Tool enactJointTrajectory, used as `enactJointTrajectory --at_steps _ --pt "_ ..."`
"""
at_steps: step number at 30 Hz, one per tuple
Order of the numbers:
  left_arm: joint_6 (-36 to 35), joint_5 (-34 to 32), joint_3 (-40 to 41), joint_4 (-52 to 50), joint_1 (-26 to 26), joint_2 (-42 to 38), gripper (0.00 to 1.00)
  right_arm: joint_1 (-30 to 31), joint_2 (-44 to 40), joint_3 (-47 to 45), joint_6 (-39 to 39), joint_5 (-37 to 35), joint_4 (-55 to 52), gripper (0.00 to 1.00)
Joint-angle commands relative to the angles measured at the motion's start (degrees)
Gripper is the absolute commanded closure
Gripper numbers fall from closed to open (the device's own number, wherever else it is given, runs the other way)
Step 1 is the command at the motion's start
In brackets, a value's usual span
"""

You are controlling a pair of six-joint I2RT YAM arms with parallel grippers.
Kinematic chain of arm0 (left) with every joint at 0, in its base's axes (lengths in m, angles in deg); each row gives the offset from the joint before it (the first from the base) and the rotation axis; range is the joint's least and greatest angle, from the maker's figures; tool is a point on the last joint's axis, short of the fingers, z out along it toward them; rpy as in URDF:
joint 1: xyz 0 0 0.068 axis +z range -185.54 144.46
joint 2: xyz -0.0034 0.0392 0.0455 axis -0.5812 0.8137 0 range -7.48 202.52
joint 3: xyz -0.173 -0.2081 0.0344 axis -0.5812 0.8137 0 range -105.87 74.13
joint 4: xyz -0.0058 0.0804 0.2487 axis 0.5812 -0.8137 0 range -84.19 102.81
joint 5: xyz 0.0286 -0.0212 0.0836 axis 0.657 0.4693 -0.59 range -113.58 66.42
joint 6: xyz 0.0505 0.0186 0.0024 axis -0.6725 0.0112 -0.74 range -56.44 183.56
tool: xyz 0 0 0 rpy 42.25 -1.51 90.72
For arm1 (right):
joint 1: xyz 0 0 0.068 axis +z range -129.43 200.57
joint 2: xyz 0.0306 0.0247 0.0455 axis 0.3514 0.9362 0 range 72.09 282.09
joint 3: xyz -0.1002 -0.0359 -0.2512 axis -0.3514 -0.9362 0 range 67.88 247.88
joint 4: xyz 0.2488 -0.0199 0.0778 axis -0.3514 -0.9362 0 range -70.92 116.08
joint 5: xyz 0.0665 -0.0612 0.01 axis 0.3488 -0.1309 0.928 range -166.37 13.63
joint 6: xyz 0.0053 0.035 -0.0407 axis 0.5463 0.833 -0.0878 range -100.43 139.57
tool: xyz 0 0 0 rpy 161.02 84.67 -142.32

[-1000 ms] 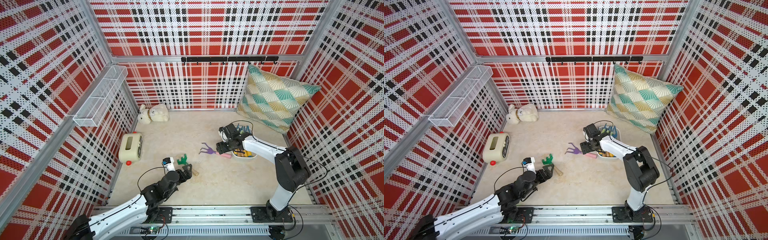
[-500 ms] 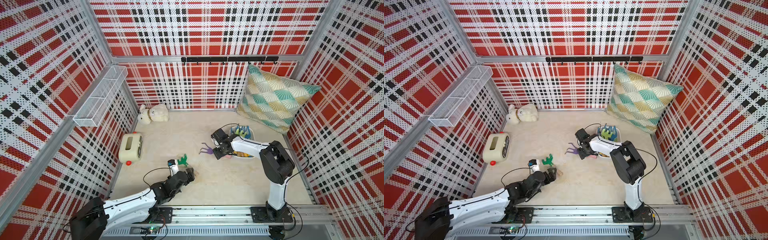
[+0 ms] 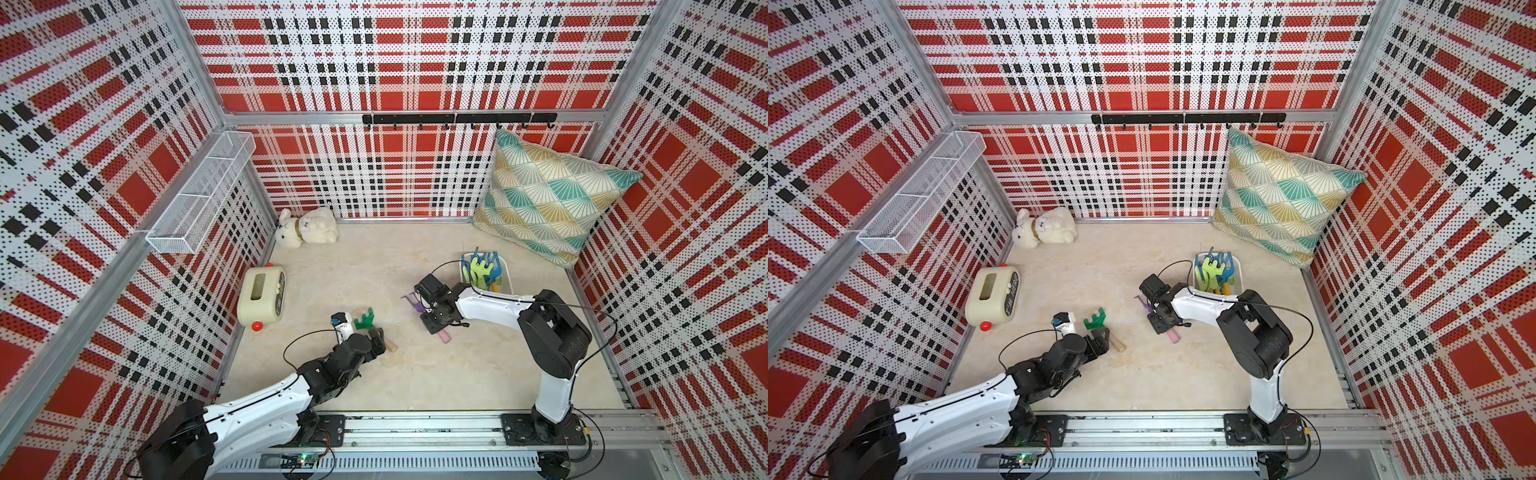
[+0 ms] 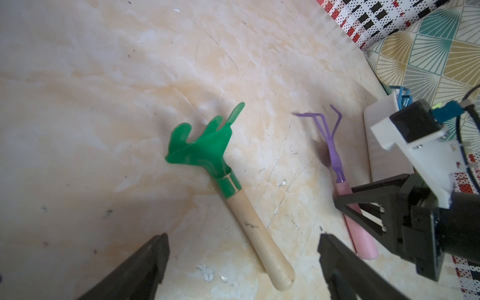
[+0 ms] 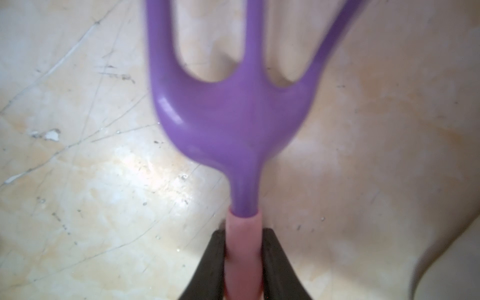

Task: Put the rake into the storage box
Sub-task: Pick up the rake at the center of the board.

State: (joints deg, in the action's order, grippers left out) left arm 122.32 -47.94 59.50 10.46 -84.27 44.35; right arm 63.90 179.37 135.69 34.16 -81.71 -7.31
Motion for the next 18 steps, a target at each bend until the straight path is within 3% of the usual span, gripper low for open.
enactJointTrajectory --at_steps 1,7,10,18 --pt "-1.3 0.5 -1.8 -1.1 0.3 0.0 0.05 0.4 -2.1 -1.8 2.5 -1.5 0.8 0.88" --pt "-1.4 0.4 -2.3 -1.4 -0.1 1.5 0.07 0.1 -8.0 -4.0 4.9 -4.5 3.4 1.00" --pt "-1.5 -0.1 -2.3 -1.6 -0.6 1.4 0.07 -1.1 -12.2 -5.2 6.0 -5.3 4.8 1.00" --pt "-1.9 -1.0 -3.8 -1.9 -1.2 2.4 0.05 -11.5 -27.0 -11.1 7.7 -4.8 8.5 1.00"
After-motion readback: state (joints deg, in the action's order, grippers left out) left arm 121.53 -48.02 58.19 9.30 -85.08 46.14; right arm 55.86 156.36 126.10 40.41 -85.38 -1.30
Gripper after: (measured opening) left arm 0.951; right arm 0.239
